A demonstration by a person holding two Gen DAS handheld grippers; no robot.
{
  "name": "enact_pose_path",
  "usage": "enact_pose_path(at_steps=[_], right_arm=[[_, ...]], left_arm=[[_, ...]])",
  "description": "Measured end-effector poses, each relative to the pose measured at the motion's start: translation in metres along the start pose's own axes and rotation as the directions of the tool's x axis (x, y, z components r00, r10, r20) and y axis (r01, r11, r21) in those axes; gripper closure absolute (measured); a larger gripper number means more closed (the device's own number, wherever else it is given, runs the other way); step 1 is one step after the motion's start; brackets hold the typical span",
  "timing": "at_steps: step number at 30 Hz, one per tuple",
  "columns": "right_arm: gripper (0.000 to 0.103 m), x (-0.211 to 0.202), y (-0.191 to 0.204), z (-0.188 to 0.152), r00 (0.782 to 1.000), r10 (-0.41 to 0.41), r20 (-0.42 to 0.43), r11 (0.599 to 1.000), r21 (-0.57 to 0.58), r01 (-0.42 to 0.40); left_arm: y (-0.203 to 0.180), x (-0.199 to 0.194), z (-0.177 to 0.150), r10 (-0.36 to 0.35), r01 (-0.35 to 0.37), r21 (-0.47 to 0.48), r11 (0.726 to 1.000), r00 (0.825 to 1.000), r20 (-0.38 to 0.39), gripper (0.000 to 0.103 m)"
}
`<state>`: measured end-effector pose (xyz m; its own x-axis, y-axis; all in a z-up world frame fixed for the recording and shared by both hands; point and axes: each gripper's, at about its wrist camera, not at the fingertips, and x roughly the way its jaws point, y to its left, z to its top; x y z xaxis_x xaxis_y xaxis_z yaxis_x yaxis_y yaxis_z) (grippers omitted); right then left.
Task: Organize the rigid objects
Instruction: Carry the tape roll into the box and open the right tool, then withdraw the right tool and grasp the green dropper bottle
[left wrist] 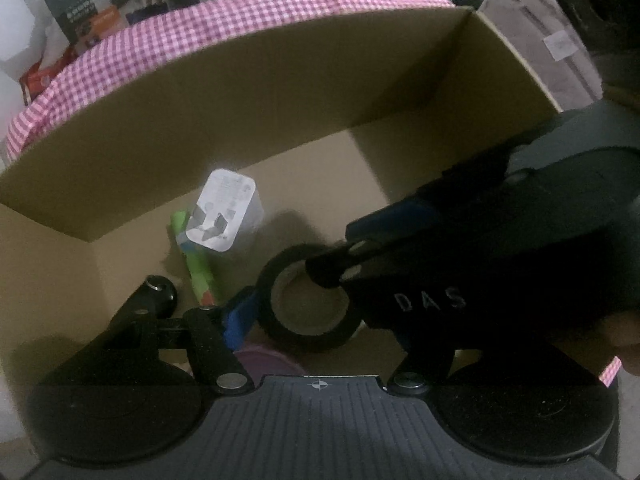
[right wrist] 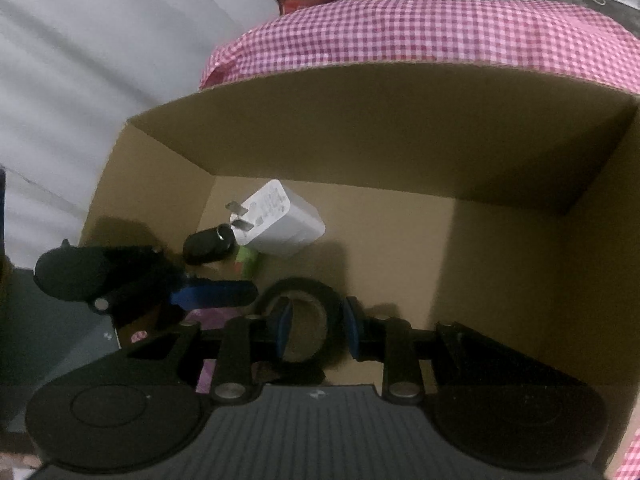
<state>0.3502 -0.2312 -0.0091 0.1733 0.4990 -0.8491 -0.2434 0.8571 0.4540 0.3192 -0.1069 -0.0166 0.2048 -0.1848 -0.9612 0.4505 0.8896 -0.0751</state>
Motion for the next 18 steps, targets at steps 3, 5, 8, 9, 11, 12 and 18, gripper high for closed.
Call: enact_pose_path(at_steps=[3, 5, 8, 9, 11, 12, 18], right_arm=[[0.072, -0.009, 0.000, -0.001, 1.000, 0.009, 0.029, 1.000, 0.013, -0.009], [0.072, -0.023, 0.001, -0.004, 0.998, 0.017, 0.066, 1.000, 0.015, -0.018], [0.072, -0.052, 0.005, -0.016, 0.989, 0.045, 0.142, 0.999, 0.021, -0.049], [0.072, -0.064, 0.006, -0.023, 0.984, 0.056, 0.172, 0.998, 0.023, -0.061], [0.072, -0.089, 0.008, -0.037, 0.969, 0.076, 0.236, 0.996, 0.022, -0.084], [0.072, -0.100, 0.010, -0.046, 0.959, 0.084, 0.269, 0.996, 0.020, -0.092], [0.051, -0.166, 0.021, -0.123, 0.870, 0.133, 0.475, 0.990, -0.026, -0.137]], left_arm=[[-0.004, -0.013, -0.003, 0.017, -0.017, 0.007, 1.000, 1.000, 0.025, 0.029], [-0.006, -0.027, -0.006, 0.025, -0.025, 0.001, 1.000, 0.998, 0.057, 0.029], [-0.008, -0.050, -0.016, 0.027, -0.026, -0.008, 1.000, 0.993, 0.113, 0.028], [-0.009, -0.059, -0.020, 0.027, -0.026, -0.010, 1.000, 0.990, 0.135, 0.028], [-0.011, -0.078, -0.031, 0.036, -0.034, -0.015, 0.999, 0.982, 0.183, 0.028], [-0.012, -0.090, -0.038, 0.040, -0.037, -0.018, 0.999, 0.977, 0.211, 0.027], [-0.021, -0.144, -0.103, 0.025, -0.017, -0.024, 1.000, 0.913, 0.407, 0.026]])
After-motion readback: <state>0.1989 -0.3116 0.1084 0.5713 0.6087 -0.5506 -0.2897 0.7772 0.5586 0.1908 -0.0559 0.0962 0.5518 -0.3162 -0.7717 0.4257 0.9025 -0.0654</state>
